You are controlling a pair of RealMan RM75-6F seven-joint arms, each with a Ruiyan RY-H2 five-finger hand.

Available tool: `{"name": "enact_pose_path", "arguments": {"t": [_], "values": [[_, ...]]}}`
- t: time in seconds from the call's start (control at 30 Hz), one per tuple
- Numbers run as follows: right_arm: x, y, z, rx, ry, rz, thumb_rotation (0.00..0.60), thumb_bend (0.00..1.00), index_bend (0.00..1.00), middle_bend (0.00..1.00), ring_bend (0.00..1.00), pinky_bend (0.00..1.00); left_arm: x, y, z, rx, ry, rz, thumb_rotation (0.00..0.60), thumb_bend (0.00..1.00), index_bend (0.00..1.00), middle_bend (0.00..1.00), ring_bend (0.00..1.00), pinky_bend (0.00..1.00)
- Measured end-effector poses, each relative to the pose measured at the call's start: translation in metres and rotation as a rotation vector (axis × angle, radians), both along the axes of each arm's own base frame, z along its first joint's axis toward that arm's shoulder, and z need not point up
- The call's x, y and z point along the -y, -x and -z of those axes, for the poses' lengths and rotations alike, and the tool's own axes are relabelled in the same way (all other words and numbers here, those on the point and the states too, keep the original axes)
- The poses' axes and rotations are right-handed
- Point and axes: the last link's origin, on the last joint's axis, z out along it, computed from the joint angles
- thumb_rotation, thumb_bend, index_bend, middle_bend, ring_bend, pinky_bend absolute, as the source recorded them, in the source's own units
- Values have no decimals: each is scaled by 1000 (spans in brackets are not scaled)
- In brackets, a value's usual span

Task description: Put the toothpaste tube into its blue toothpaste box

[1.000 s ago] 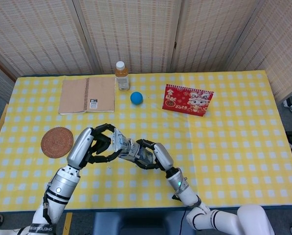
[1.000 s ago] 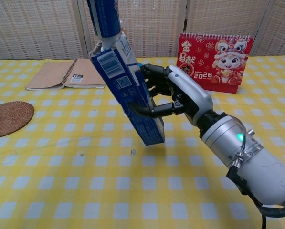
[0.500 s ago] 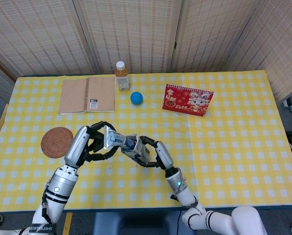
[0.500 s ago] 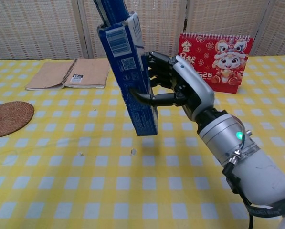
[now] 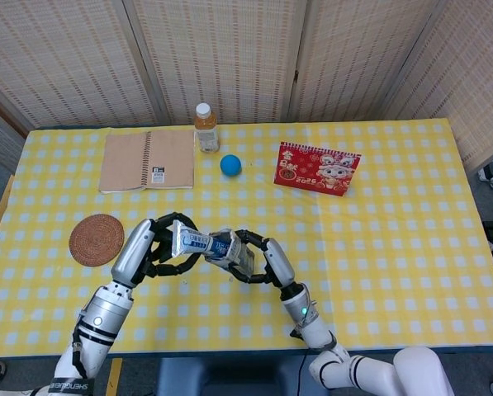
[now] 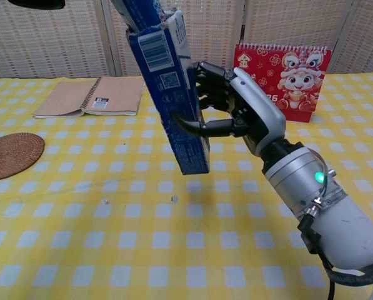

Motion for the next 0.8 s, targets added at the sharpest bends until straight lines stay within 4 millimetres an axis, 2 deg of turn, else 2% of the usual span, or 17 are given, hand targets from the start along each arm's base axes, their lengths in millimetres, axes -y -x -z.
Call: {"name": "enact_pose_path", "arguments": {"t": [0.2, 0.27, 0.3, 0.37, 0.43, 0.5, 0.8], "values": [[0, -2, -1, -17, -12, 10, 600, 340, 443, 390, 390, 445, 4, -2, 9, -32, 0, 21, 600, 514, 834, 1000, 1000, 1000], [0, -3, 0, -19, -16, 12, 600, 340, 443, 390, 390, 445, 4, -2, 12, -34, -2, 25, 600, 505, 792, 1000, 1000, 1000], [-1, -3, 0, -18, -17, 11, 600, 340, 443, 390, 390, 445, 5, -3, 14, -36, -4, 27, 600, 466, 706, 1000, 1000, 1000], [-2, -3, 0, -16, -20, 12, 600, 340, 444, 390, 390, 445, 5, -3, 17, -42, -9, 30, 600, 331, 450, 1000, 1000, 1000], [-2, -3, 0, -15, -21, 13, 600, 340, 444, 390, 391, 445, 4, -3, 18, -58, -12, 31, 600, 194, 132, 1000, 1000, 1000], [-2, -2, 0, -13, -20, 13, 600, 339, 444, 390, 391, 445, 2, -2, 19, -63, -4, 25, 600, 158, 21, 1000, 1000, 1000], [-3, -2, -1, -8, -23, 13, 600, 339, 444, 390, 391, 445, -5, -2, 16, -36, -23, 14, 600, 124, 0, 1000, 1000, 1000]]}}
